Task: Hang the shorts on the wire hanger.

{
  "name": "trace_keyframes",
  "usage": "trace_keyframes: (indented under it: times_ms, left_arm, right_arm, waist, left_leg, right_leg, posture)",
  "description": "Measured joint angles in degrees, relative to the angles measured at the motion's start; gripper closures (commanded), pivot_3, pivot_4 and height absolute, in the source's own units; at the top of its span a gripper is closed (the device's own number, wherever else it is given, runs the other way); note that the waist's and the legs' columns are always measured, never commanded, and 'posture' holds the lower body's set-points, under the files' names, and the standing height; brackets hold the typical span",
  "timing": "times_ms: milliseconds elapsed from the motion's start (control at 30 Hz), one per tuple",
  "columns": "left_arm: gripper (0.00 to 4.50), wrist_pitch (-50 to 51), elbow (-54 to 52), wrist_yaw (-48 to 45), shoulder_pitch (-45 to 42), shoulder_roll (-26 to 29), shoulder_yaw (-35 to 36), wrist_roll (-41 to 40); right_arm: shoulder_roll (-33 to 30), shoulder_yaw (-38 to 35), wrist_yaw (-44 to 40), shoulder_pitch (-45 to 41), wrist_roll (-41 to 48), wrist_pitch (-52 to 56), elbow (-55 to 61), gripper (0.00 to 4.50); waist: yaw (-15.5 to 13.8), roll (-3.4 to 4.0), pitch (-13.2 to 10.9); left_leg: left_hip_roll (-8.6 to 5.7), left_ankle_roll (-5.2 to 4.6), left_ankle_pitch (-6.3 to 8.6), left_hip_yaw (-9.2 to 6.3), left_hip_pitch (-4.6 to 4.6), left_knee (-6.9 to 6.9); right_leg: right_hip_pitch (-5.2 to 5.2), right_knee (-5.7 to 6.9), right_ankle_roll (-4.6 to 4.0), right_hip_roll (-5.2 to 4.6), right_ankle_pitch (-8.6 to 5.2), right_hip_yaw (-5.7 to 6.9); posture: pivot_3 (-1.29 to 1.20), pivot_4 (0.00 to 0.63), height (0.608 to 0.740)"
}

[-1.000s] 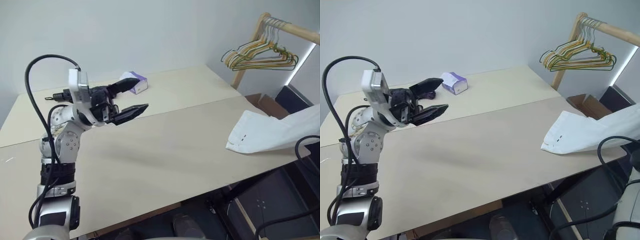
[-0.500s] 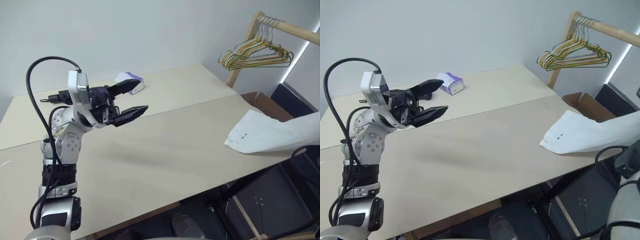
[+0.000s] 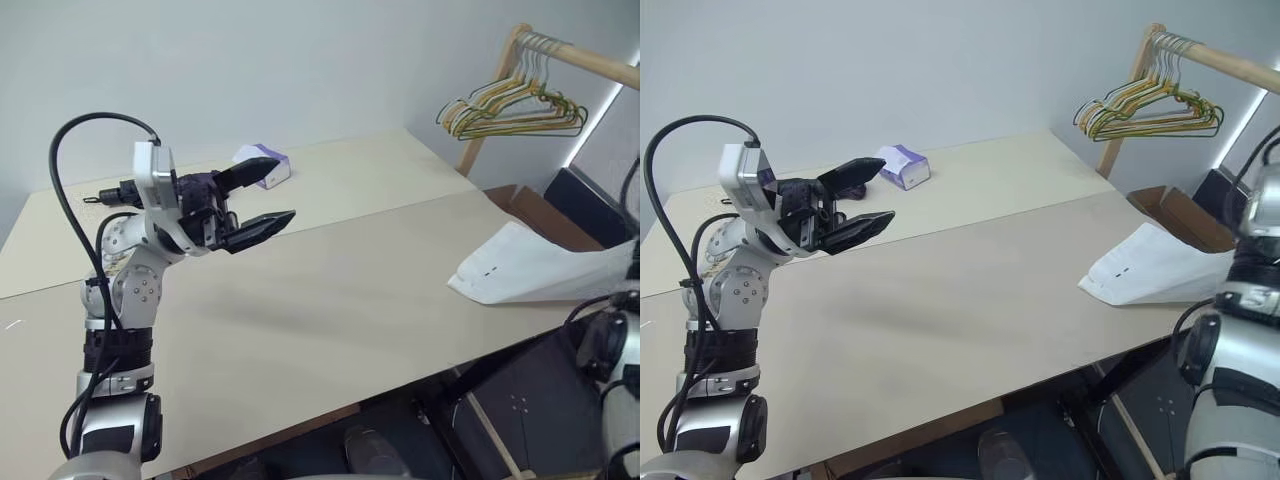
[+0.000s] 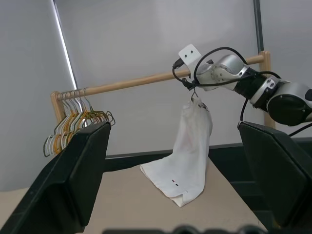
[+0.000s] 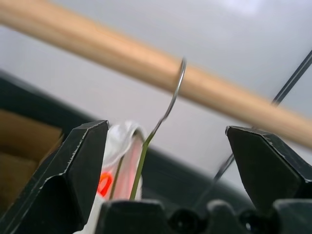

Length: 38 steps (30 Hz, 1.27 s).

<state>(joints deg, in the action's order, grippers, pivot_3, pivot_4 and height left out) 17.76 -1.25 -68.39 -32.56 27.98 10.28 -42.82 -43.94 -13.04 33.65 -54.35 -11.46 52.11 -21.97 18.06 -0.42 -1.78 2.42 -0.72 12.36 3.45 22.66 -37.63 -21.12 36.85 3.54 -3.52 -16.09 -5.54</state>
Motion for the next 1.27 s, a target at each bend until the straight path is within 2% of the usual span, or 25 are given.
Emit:
trace_keyframes:
  times_ms: [167, 300, 400, 567, 767, 933, 1267]
  left_arm:
    - [0.00, 0.0, 0.1, 0.1, 0.8, 0.4, 0.2, 0.0]
    - [0.00, -0.5, 0.8, 1.1, 4.0, 2.8, 0.7, 2.2]
    - [0.00, -0.3, 2.0, 3.6, 4.3, 3.7, 2.1, 2.8]
    - [0.00, -0.7, 1.7, 8.1, 7.1, 4.7, 2.4, 6.1]
    - [0.00, -1.4, -2.5, 12.8, 16.5, 4.6, 2.4, 8.8]
    - [0.00, -1.3, -5.3, 15.7, 19.6, 4.9, 2.0, 11.2]
    - [0.00, -1.2, -5.4, 17.7, 21.2, 5.2, -0.5, 14.2]
  right_arm:
    - [0.4, 8.9, -6.8, 5.7, -5.3, -2.1, 9.3, 0.03]
    - [0.4, 16.1, -18.9, 8.6, -6.2, -7.2, 18.0, 0.03]
    - [3.1, 17.8, -29.0, 10.6, -2.2, -12.0, 22.7, 0.03]
    - [4.1, 21.4, -43.8, 17.3, 2.7, -21.8, 26.1, 0.03]
    - [-2.4, 28.1, -60.8, 26.6, 2.1, -34.8, 26.5, 0.03]
    - [-2.5, 31.0, -67.1, 29.4, -0.2, -39.1, 26.5, 0.03]
    - [-1.2, 31.3, -70.8, 31.0, -3.7, -40.5, 27.0, 0.03]
  waist:
    - [-0.1, 0.01, 0.0]
    - [-0.1, 0.00, 0.0]
    - [-0.8, -0.22, 0.0]
    - [-4.6, -0.28, 0.0]
    - [-10.6, -0.49, -0.2]
    - [-14.2, -0.53, -0.2]
    - [-17.3, -0.68, -0.1]
  left_leg:
    - [0.00, 0.00, 0.00, 0.00, -0.01, 0.01]
    - [0.03, 0.00, 0.00, -0.04, -0.02, 0.00]
    - [0.06, 0.00, 0.00, -0.08, -0.02, -0.02]
    - [0.03, -0.04, 0.03, -0.08, 0.15, -0.02]
    - [0.10, -0.04, 0.03, -0.02, 0.20, -0.05]
    - [0.10, -0.04, 0.03, 0.23, 0.17, -0.13]
    - [0.11, -0.02, 0.02, 0.60, 0.85, -0.18]
  right_leg:
    - [-0.01, -0.01, 0.02, 0.00, 0.00, -0.01]
    - [-0.01, 0.02, 0.02, 0.04, 0.00, 0.00]
    - [0.02, 0.00, 0.03, 0.05, 0.01, 0.06]
    - [-0.11, -0.08, 0.07, 0.00, 0.04, 0.09]
    - [-0.21, -0.03, -0.05, 0.02, 0.09, 0.17]
    - [-0.23, -0.03, -0.10, 0.02, 0.14, 0.14]
    - [-1.04, 0.17, -0.18, 0.07, 0.17, 0.13]
  posture:
    - [-0.19, 0.000, 0.740]
    - [-0.14, 0.000, 0.740]
    - [-0.10, 0.000, 0.740]
    - [-0.02, 0.000, 0.740]
    - [0.03, 0.000, 0.740]
    - [0.05, 0.000, 0.740]
    - [0.05, 0.000, 0.740]
